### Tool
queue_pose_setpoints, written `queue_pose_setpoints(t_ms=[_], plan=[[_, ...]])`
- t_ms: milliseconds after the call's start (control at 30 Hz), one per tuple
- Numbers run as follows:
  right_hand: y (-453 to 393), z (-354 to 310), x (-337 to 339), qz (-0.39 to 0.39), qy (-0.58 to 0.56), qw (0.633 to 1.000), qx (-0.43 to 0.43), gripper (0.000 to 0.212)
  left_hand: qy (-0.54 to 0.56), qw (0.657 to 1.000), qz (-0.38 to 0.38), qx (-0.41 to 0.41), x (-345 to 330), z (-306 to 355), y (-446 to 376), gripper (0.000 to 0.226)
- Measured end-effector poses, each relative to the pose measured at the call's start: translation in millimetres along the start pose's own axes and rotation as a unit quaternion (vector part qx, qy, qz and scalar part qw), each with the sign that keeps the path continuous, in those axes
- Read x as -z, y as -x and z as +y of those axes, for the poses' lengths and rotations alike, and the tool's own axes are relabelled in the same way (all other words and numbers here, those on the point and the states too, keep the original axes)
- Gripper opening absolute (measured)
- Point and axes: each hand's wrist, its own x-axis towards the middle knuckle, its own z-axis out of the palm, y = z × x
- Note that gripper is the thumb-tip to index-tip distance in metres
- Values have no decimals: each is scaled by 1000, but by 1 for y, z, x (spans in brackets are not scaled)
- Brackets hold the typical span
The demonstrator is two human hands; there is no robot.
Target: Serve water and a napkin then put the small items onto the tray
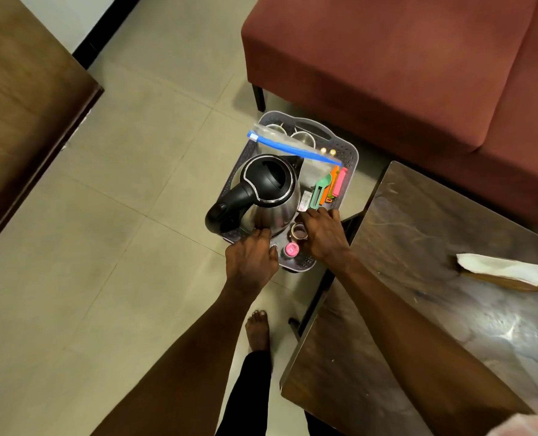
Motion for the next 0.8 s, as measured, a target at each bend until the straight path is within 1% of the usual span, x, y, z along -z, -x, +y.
queue_pose_setpoints(t_ms=[100, 233, 400, 567, 667, 767, 800], plan=[[5, 3, -1, 12, -11, 1000, 0, 50, -7, 1000, 4, -3, -1, 1, 1, 36], [13, 4, -7, 2, -7, 1000, 4, 53, -2, 1000, 6, 0, -2, 2, 1, 36], [18, 3, -8, 12, -27, 1000, 0, 56, 3, 1000, 5, -4, -4, 4, 2, 38], [28, 7, 3, 38, -44, 998, -23, 67, 3, 1000, 8, -3, 1, 10, 4, 37], [41, 10, 9, 65, -82, 994, -43, 63, 3, 1000, -2, -6, 6, 16, 8, 37], [51, 11, 18, 95, -105, 987, -77, 53, -1, 1000, 9, -16, 15, 28, 12, 41], [54, 12, 21, 102, -114, 985, -83, 55, -5, 1000, 8, -20, 18, 33, 13, 43]])
